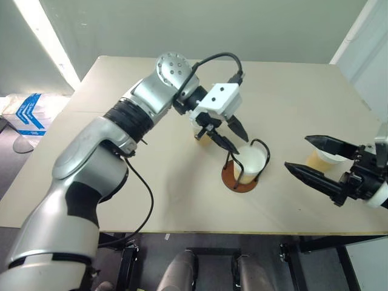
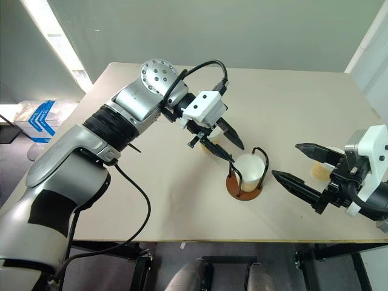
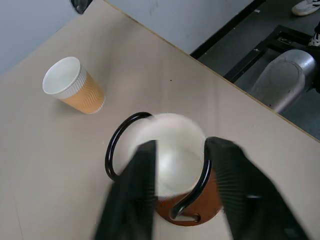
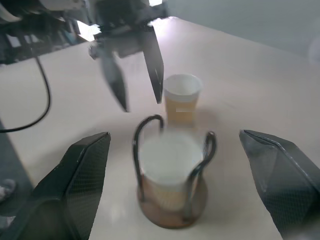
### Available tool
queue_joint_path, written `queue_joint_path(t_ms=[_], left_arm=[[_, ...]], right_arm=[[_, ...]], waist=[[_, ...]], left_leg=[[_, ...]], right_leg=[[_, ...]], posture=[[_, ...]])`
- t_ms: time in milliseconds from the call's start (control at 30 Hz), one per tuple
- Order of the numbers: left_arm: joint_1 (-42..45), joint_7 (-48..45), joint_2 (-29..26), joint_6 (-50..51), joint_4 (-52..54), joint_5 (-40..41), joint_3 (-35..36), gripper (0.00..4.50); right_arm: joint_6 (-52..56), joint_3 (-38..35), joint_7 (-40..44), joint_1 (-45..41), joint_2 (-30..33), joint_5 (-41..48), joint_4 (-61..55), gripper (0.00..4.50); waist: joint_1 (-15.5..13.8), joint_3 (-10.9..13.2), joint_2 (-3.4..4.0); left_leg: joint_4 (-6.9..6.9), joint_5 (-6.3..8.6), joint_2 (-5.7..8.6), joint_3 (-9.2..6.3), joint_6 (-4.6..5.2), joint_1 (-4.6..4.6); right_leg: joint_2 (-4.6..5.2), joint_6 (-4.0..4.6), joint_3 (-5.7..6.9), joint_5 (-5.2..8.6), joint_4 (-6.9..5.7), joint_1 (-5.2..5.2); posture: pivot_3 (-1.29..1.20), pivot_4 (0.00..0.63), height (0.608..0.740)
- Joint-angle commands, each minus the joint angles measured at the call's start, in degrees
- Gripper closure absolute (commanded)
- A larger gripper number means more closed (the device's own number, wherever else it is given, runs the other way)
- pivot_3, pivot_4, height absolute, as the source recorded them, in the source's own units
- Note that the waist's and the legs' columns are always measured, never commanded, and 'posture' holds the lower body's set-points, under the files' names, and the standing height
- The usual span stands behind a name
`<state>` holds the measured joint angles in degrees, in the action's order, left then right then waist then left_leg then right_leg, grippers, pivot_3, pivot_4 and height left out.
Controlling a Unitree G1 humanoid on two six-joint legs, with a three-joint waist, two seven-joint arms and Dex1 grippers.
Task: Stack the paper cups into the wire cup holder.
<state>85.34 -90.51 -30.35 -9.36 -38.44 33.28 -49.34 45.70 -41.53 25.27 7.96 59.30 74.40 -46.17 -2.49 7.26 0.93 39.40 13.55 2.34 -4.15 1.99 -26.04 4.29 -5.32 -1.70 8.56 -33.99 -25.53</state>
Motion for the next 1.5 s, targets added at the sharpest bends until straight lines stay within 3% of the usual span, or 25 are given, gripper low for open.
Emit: queue_joint_path(t_ms=[33,167,367,533,700,1100,1367,1500], left_arm=[[1.05,-1.99,-0.22,0.80,1.99,0.88,2.80,1.35],[0.44,-1.99,0.75,1.75,1.20,0.07,6.32,0.03],[-0.38,-0.13,2.83,5.15,-3.75,-3.45,18.20,0.03],[-4.23,5.08,2.17,7.54,-2.97,-7.51,25.94,0.03],[-14.10,8.45,-3.27,19.24,10.20,-6.38,33.21,0.03],[-25.62,17.61,-5.06,31.14,26.00,-7.00,41.57,0.03],[-28.09,18.83,-4.83,32.19,28.68,-7.72,42.89,0.03],[-28.77,18.64,-4.97,32.04,28.75,-8.08,43.00,0.00]], right_arm=[[-0.48,0.14,-0.70,-1.62,1.17,-1.18,0.85,0.13],[0.48,2.50,-3.11,-3.89,2.72,-6.16,3.85,0.13],[5.07,7.34,-0.73,-8.15,7.74,-8.89,11.71,0.13],[1.13,15.65,7.78,-9.40,15.57,-23.80,18.65,0.13],[-7.99,28.15,16.67,-12.72,21.80,-39.27,27.07,0.13],[-17.60,47.36,30.54,-32.66,15.36,-59.26,47.74,0.13],[-22.99,53.35,36.47,-40.97,9.89,-69.31,59.02,0.13],[-23.83,53.22,37.74,-42.67,7.65,-71.51,60.53,1.09]], waist=[[0.00,0.00,0.00],[0.00,0.00,0.01],[-0.02,-0.01,0.07],[0.12,-0.07,0.17],[0.51,-0.10,0.31],[0.41,-0.11,0.33],[0.74,-0.10,0.34],[0.84,-0.09,0.36]], left_leg=[[0.00,0.00,0.00,0.00,0.00,0.00],[0.04,0.00,0.00,0.02,0.00,0.02],[0.23,0.05,0.00,0.05,0.06,0.01],[0.23,0.02,-0.03,0.07,0.05,0.03],[0.23,0.01,-0.05,0.13,0.07,0.02],[0.62,-0.10,-0.03,0.11,0.22,0.12],[0.57,-0.15,-0.05,0.03,0.18,0.24],[0.56,-0.20,-0.05,0.01,0.15,0.26]], right_leg=[[0.00,0.00,0.00,0.00,0.00,0.00],[0.00,-0.02,0.00,-0.01,-0.01,0.02],[0.00,-0.10,-0.03,-0.05,-0.01,0.08],[-0.02,-0.12,-0.05,-0.04,-0.02,0.06],[-0.02,-0.11,-0.08,-0.04,-0.07,0.00],[-0.02,0.06,-0.06,-0.17,-0.08,0.25],[-0.04,0.29,-0.04,-0.39,-0.18,0.28],[-0.04,0.40,-0.04,-0.45,-0.20,0.28]], posture=[[0.00,0.150,0.740],[0.00,0.150,0.740],[0.00,0.150,0.740],[0.00,0.150,0.740],[0.00,0.150,0.740],[0.00,0.150,0.740],[0.00,0.150,0.740],[0.00,0.150,0.740]])
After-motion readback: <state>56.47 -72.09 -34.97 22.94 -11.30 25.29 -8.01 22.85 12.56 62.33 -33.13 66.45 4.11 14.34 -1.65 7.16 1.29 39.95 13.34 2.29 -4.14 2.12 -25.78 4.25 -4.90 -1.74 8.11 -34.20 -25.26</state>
